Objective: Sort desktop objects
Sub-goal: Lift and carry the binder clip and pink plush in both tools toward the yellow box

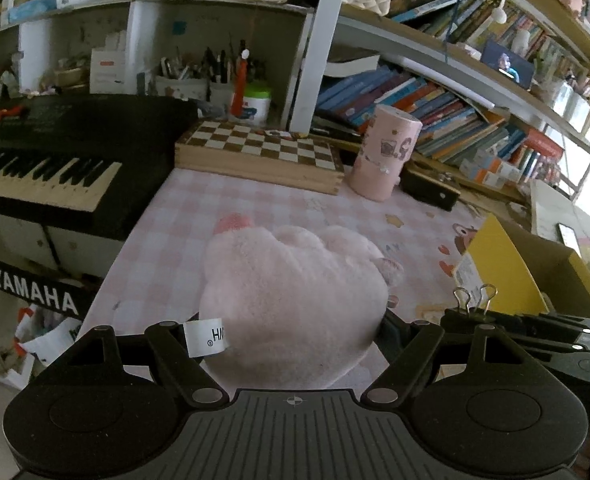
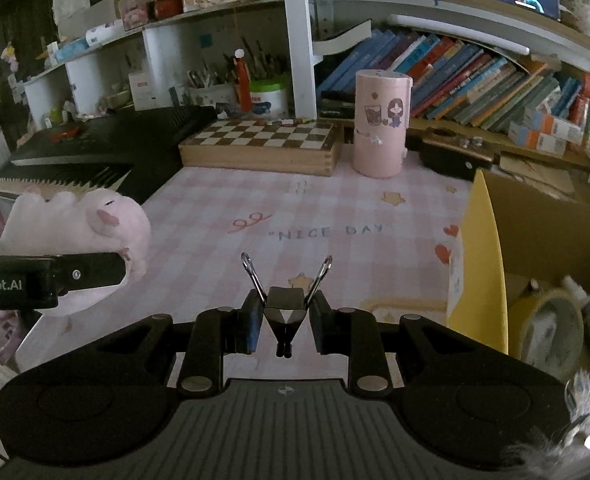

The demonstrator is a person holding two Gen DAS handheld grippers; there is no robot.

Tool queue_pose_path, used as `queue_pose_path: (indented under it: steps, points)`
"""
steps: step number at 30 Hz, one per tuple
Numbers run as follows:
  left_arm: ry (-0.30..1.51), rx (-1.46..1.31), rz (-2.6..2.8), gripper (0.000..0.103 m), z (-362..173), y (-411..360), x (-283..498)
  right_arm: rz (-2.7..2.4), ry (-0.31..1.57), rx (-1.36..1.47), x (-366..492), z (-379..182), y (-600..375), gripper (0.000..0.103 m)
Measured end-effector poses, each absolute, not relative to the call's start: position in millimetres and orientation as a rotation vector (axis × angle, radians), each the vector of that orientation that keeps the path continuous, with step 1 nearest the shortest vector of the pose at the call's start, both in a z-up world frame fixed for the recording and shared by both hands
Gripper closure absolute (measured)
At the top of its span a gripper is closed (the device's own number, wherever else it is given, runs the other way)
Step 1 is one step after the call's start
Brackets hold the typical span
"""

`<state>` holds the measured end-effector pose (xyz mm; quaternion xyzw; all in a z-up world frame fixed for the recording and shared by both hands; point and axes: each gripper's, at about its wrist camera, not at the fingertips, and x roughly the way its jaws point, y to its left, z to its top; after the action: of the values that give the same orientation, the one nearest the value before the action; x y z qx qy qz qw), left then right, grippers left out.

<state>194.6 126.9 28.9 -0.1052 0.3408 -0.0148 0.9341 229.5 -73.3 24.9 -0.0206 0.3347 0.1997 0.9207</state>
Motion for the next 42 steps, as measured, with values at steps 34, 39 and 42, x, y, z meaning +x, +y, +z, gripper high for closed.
queue_pose_path:
  steps: [34,39,42]
  points:
    - [0.746,-0.165,-0.236,0.022,21.4,129.7,73.0,0.246,0.729,0.049,60.4,15.1,-74.1,0.080]
    - [0.758,-0.147,-0.286,0.022,18.9,119.5,68.1,0.197,0.737,0.069,44.0,12.9,-84.0,0.080]
    - [0.765,-0.136,-0.318,0.022,17.7,112.4,68.0,0.165,0.739,0.077,35.8,12.9,-90.3,0.080]
